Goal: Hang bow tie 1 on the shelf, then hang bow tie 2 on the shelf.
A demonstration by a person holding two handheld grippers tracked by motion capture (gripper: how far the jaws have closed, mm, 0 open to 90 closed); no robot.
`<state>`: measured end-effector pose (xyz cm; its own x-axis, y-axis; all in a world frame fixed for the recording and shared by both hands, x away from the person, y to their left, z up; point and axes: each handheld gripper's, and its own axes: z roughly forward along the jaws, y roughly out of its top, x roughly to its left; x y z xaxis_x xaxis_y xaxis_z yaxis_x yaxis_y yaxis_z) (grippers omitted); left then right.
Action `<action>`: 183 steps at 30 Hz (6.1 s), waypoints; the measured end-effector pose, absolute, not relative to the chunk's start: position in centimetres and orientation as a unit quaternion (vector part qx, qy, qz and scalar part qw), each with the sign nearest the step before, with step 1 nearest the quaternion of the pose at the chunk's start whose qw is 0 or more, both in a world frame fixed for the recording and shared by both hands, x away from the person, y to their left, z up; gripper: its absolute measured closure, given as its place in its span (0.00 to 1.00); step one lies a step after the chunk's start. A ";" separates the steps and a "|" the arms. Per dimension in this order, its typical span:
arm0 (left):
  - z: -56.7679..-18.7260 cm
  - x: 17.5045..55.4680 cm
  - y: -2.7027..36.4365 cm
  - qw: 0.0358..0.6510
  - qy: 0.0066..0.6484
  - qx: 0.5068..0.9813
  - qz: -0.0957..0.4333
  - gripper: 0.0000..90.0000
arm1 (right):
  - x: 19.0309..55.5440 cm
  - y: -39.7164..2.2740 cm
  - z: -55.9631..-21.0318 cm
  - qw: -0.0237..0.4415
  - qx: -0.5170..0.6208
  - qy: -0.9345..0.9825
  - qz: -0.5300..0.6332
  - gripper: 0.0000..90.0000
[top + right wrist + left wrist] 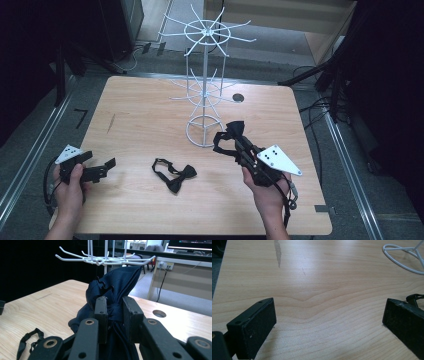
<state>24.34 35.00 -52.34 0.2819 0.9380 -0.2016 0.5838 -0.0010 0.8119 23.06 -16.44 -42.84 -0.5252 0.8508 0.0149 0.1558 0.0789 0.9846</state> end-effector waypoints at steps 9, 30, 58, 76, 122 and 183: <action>-52.4 24.3 35.1 0.431 0.562 0.676 0.205 0.00 | 23.1 -15.8 -42.0 0.307 0.371 0.663 0.573 0.85; -52.4 24.4 35.1 0.431 0.562 0.676 0.204 0.00 | 23.3 -15.1 -39.9 0.315 0.352 0.661 0.583 0.85; -52.3 24.4 35.1 0.432 0.562 0.676 0.203 0.00 | 26.4 -14.0 -38.8 0.312 0.362 0.654 0.586 0.85; -52.4 24.4 35.1 0.434 0.562 0.675 0.202 0.00 | 28.9 -13.5 -39.7 0.319 0.383 0.650 0.573 0.85; -52.4 24.4 35.1 0.435 0.561 0.674 0.205 0.00 | 32.0 -12.3 -46.4 0.300 0.445 0.653 0.535 0.75; -52.4 24.5 35.1 0.431 0.562 0.676 0.205 0.00 | 25.2 -9.6 -49.0 0.205 0.402 0.727 0.517 0.44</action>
<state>24.47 35.05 -52.37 0.2836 0.9361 -0.2080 0.5838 0.0035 0.8119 25.23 -9.63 -48.97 -0.5920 0.7974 0.1173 0.3727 0.1417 0.9171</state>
